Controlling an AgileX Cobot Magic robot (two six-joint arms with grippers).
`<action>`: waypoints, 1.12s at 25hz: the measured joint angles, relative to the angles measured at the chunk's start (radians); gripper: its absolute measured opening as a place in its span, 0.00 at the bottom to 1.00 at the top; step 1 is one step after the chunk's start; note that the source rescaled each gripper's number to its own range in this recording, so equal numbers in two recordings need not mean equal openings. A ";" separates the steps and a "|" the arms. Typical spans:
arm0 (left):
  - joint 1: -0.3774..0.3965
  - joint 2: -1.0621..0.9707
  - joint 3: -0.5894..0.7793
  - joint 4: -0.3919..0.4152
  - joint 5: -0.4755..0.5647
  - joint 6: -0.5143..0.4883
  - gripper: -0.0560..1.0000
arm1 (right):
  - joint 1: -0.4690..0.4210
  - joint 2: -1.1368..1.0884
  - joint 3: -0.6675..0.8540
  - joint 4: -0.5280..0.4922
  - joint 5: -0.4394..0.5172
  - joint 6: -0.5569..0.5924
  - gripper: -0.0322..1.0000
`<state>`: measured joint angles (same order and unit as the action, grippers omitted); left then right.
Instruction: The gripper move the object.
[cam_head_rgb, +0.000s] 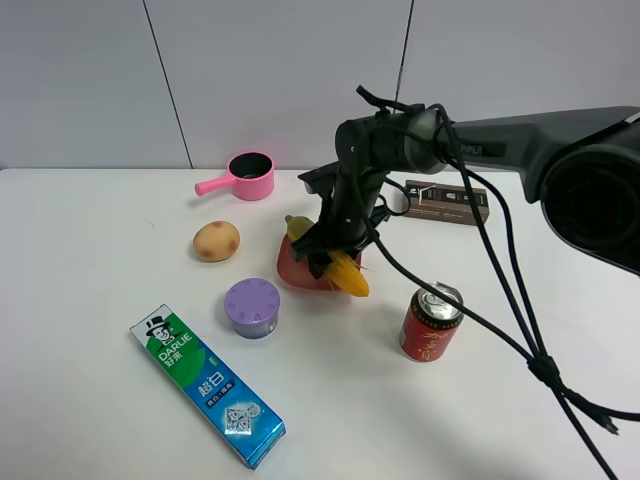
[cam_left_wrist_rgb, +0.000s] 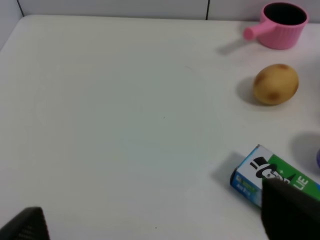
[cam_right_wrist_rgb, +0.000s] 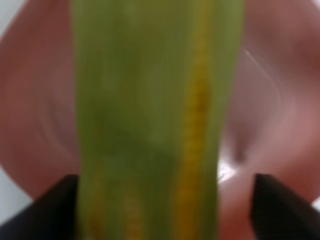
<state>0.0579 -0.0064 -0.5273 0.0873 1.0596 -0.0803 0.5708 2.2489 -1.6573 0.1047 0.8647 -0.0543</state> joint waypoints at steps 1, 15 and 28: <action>0.000 0.000 0.000 0.000 0.000 0.000 1.00 | 0.000 -0.004 0.000 0.000 0.000 0.000 0.81; 0.000 0.000 0.000 0.000 0.000 0.000 1.00 | -0.007 -0.525 0.000 -0.145 0.010 0.054 0.96; 0.000 0.000 0.000 0.001 -0.001 0.000 1.00 | -0.231 -1.001 0.000 -0.616 0.312 0.171 0.96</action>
<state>0.0579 -0.0064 -0.5273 0.0882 1.0587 -0.0803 0.3395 1.2477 -1.6573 -0.5109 1.1763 0.1171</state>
